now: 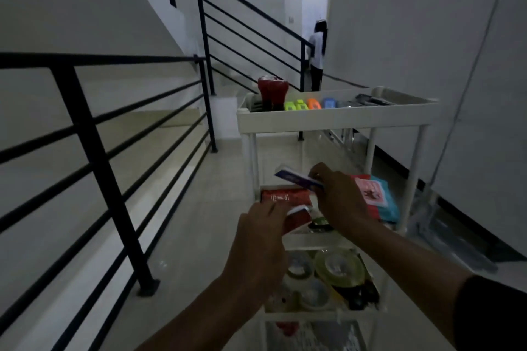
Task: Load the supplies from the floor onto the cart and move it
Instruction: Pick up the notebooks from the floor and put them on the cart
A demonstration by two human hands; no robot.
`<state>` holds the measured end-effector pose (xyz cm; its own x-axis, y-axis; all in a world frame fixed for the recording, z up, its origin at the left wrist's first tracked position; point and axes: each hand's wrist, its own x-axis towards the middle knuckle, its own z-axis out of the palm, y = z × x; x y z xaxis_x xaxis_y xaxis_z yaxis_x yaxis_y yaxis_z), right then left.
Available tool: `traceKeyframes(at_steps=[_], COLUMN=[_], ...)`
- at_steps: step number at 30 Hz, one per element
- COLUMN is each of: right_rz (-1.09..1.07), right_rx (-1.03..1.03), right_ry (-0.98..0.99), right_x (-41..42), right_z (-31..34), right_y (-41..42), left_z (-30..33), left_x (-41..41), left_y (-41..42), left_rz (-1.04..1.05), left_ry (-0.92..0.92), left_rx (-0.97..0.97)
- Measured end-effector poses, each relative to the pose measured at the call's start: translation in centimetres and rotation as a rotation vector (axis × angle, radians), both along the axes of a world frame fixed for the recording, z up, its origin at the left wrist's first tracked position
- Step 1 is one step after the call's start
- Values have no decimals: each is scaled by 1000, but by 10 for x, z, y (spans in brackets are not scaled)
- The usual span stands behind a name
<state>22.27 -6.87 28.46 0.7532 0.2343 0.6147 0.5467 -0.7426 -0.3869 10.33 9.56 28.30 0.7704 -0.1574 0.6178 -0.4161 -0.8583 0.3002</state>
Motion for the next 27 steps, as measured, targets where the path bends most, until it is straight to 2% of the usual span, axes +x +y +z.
traceKeyframes(at_steps=[6, 10, 13, 15, 17, 18, 19, 21, 23, 25, 27], right_rz=[-12, 34, 91, 142, 325, 441, 505, 426, 220, 165, 171], right_rx=[-259, -315, -443, -337, -47, 11, -45, -267, -438, -478, -479], right_ry=[2, 216, 388, 434, 612, 720, 756, 605, 274, 53, -43], right_x=[40, 52, 53, 45, 28, 14, -1, -27, -45, -53, -50], right_z=[-17, -25, -12, 13, 48, 65, 79, 94, 93, 83, 74], right_y=[34, 37, 31, 21, -1, -13, -23, -34, -31, -23, -20], left_z=[11, 15, 17, 19, 20, 20, 21, 22, 23, 27, 31], left_x=[-3, -3, 1, 6, 11, 14, 18, 26, 35, 45, 53], left_y=[7, 11, 11, 10, 9, 8, 6, -1, -11, -21, -26], left_rz=[14, 17, -3, -27, -68, -62, -42, -25, -21, 2, 15], left_ry=[-43, -22, -23, -33, -20, -7, 1, -4, -19, -26, -16], left_rx=[121, 169, 210, 238, 164, 125, 90, 29, 42, 92, 137])
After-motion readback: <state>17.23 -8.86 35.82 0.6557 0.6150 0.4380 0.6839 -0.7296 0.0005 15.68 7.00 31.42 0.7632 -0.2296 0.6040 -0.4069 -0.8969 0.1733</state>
